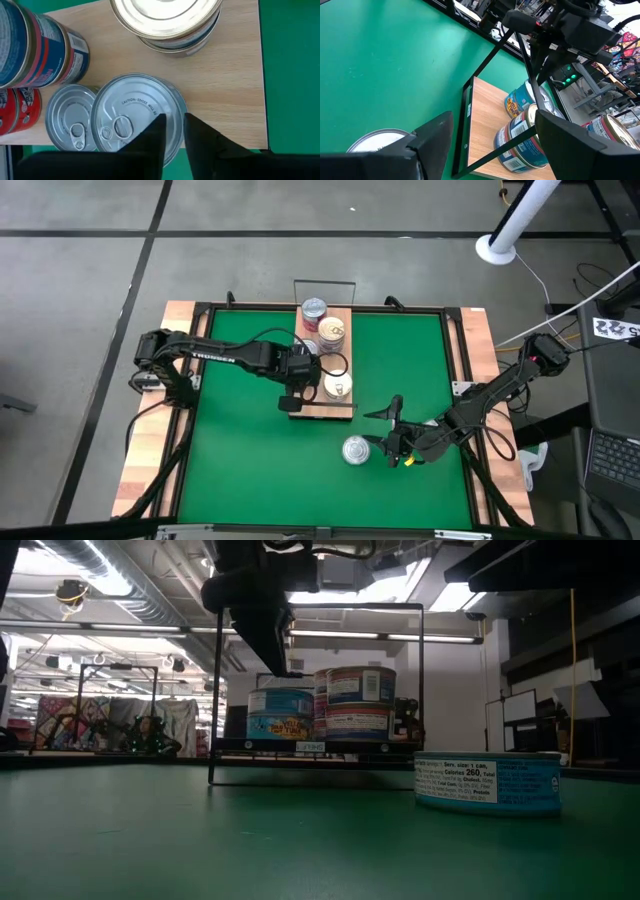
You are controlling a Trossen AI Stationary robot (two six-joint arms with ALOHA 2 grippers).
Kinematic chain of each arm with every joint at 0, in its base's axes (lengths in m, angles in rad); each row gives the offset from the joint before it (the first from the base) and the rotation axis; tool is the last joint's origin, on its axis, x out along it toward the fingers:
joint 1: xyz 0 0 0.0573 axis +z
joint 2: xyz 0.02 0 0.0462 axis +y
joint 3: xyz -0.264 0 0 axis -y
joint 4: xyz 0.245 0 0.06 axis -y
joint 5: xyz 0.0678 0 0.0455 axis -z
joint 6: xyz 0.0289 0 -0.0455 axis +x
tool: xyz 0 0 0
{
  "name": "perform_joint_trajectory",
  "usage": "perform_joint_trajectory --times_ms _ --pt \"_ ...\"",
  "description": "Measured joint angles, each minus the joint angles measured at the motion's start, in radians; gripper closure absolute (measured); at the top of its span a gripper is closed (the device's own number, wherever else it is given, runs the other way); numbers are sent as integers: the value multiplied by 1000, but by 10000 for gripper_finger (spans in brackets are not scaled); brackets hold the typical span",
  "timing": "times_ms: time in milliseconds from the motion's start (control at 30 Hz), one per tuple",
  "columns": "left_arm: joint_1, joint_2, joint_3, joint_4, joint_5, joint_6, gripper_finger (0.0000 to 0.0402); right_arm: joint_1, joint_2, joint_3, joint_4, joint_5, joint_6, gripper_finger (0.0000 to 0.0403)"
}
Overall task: Stack canned seafood by type on shelf
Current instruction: Stack the light blue tuna can on top of the light blue tuna can on the shelf
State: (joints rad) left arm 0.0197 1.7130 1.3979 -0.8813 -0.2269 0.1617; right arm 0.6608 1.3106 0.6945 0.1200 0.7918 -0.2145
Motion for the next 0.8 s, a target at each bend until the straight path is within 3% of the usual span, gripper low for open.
perform_joint_trajectory --times_ms 200,800 --pt "0 0 5 2 -2 24 314 0 0 0 0 0 0 123" --pt "-1 1 158 -6 -7 24 312 0 0 0 -1 0 0 123"
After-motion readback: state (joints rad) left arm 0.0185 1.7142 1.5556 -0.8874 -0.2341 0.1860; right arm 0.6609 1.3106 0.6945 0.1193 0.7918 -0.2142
